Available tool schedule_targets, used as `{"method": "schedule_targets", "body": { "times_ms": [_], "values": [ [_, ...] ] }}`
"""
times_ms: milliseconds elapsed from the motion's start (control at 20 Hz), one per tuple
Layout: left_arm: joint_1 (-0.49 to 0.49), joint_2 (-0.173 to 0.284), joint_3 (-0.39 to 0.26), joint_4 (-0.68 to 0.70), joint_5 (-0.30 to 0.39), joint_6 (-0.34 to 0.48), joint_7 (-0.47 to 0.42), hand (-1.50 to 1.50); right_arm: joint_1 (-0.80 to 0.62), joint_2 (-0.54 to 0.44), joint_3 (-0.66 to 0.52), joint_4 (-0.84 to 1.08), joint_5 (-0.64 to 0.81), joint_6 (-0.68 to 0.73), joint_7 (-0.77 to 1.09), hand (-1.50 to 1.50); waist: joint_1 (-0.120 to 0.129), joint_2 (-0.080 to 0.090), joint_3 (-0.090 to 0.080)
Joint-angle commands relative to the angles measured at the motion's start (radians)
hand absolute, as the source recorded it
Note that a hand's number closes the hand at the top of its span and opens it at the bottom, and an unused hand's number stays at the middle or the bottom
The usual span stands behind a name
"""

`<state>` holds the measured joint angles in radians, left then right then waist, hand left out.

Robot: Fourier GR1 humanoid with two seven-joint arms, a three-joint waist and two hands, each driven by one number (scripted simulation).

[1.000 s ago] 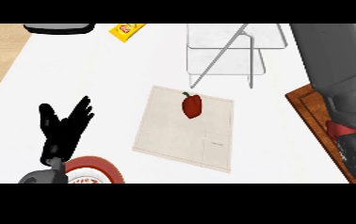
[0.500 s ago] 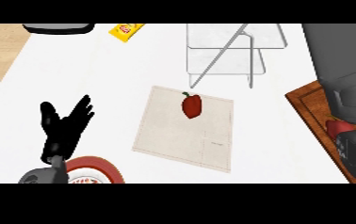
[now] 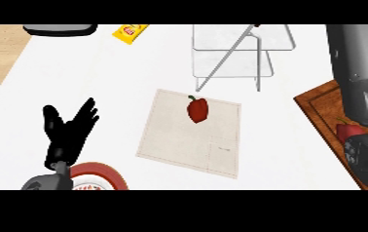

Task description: Pick the croissant from the placemat and place it in the tiered shelf

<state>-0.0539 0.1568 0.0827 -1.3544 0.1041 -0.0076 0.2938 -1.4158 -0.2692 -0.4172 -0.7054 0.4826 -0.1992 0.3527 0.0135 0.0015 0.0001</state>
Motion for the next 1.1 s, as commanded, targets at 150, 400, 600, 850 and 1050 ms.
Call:
{"method": "schedule_targets", "body": {
  "times_ms": [150, 400, 600, 850, 1050],
  "values": [
    [-0.007, -0.004, 0.002, 0.004, 0.002, 0.0, 0.018, 0.0, 0.013, -0.101, -0.056, -0.008, -0.012, -0.12, -0.007, -1.5, 0.0, 0.003, 0.0],
    [0.039, 0.009, 0.012, -0.01, 0.014, -0.029, -0.023, 0.0, 0.054, -0.226, -0.101, -0.046, -0.009, -0.154, 0.052, -1.5, -0.006, 0.0, 0.0],
    [0.056, -0.017, -0.007, -0.002, -0.011, -0.007, -0.039, 0.0, 0.115, -0.287, -0.158, -0.106, -0.073, -0.127, 0.089, -1.5, -0.022, -0.005, 0.0],
    [0.06, -0.01, 0.001, -0.035, -0.002, -0.009, -0.011, 0.0, 0.194, -0.379, -0.202, -0.156, -0.185, 0.024, 0.092, -1.5, -0.013, -0.004, 0.0],
    [0.04, -0.002, 0.014, 0.007, -0.007, -0.015, -0.036, 0.0, 0.284, -0.415, -0.219, -0.245, -0.267, 0.123, 0.097, -1.5, -0.021, -0.005, 0.0]
  ]
}}
